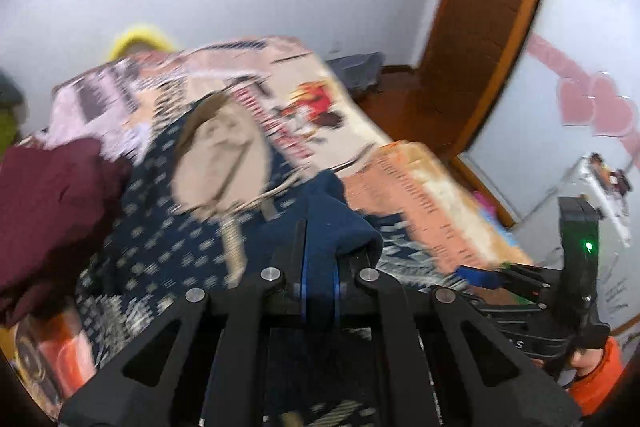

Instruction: Fold large clothes

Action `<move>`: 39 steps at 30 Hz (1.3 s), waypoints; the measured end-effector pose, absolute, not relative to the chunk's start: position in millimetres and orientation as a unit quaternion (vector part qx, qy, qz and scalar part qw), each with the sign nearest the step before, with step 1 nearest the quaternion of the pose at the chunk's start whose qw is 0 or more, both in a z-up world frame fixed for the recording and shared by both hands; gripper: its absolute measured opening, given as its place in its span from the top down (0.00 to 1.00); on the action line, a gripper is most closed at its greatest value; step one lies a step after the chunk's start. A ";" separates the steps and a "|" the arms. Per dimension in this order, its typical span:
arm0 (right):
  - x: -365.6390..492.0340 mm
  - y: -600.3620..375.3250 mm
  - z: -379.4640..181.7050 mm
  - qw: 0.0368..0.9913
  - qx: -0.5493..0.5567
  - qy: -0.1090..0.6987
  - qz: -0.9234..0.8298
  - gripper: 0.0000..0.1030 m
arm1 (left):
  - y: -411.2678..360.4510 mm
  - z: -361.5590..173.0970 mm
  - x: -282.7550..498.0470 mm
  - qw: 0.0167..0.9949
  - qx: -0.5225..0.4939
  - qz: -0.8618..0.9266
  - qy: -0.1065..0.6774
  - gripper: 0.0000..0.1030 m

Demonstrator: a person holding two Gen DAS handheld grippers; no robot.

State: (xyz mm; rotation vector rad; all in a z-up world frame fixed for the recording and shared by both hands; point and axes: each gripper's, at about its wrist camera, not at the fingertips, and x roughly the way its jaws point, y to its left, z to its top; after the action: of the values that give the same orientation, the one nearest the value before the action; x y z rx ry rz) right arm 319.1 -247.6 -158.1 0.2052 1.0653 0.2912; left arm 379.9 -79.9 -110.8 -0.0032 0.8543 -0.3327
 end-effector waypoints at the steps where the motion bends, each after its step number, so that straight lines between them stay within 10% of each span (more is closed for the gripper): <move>1: 317.6 -243.6 -163.4 0.846 0.085 0.510 0.133 0.55 | -71.3 -115.3 377.5 0.898 -0.002 -0.150 0.415 0.92; 9: 300.2 -246.8 -157.6 0.864 0.028 0.490 0.115 0.54 | 25.3 -182.8 339.3 0.883 -0.024 -0.049 0.466 0.91; 14: 289.8 -252.4 -143.3 0.870 0.008 0.480 0.107 0.46 | 63.9 -233.6 309.8 0.852 -0.037 -0.011 0.522 0.39; 21: 270.4 -251.2 -135.4 0.876 -0.062 0.468 0.100 0.35 | 56.2 -252.5 292.3 0.852 0.025 0.023 0.523 0.26; 34: 288.7 -227.6 -155.2 0.875 -0.105 0.465 0.081 0.35 | -2.5 -246.0 335.6 0.863 0.095 -0.007 0.496 0.30; 39: 300.4 -231.3 -149.5 0.894 -0.081 0.439 0.043 0.35 | 19.3 -221.7 347.0 0.874 0.041 -0.026 0.484 0.78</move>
State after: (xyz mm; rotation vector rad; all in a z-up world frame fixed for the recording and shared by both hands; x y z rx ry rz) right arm 300.4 -231.3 -149.5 -0.1672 0.9100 0.0892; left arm 347.0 19.3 -221.7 0.0848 1.0107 -0.0536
